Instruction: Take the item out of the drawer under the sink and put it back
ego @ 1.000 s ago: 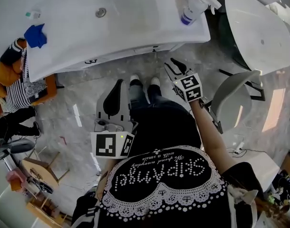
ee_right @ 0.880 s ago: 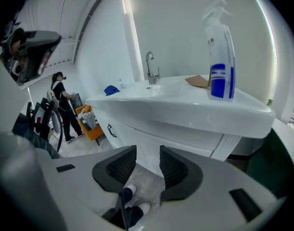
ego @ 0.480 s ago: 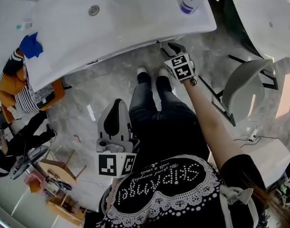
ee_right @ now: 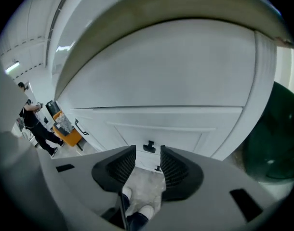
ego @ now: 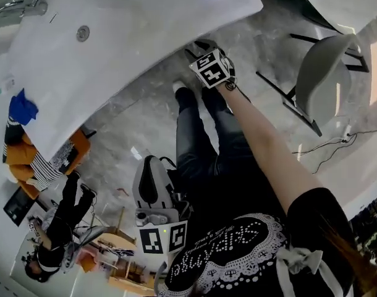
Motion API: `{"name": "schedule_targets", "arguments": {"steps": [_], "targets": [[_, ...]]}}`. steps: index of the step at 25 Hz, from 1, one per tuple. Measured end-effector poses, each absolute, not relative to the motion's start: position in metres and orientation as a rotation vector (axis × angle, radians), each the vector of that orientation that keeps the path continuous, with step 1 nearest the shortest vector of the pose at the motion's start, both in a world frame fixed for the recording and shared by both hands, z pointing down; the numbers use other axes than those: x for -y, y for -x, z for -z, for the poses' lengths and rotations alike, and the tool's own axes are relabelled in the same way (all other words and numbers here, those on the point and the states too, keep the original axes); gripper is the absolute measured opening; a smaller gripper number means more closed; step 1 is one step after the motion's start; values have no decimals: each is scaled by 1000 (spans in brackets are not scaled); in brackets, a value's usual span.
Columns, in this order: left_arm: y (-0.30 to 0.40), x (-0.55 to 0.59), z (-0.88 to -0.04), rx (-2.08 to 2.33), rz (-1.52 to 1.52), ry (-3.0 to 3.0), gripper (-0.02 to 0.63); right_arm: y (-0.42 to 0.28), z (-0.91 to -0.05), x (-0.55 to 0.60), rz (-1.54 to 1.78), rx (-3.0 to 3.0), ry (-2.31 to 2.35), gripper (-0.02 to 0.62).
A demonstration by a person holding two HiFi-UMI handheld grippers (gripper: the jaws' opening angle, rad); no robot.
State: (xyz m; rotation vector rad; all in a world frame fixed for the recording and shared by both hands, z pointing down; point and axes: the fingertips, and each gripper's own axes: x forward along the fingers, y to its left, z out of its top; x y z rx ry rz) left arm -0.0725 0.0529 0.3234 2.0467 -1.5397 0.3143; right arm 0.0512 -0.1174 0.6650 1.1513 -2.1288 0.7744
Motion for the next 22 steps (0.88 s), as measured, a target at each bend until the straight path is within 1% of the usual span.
{"name": "schedule_targets", "arguments": {"steps": [5, 11, 22], "targets": [[75, -54, -345, 1486, -366, -1987, 3, -45, -697, 119, -899, 2087, -1180, 147], [64, -52, -359, 1436, -394, -1969, 3, -40, -715, 136, -1031, 2084, -1259, 147], [58, -47, -364, 1428, -410, -1963, 3, -27, -727, 149, -1090, 2110, -1234, 147]]}}
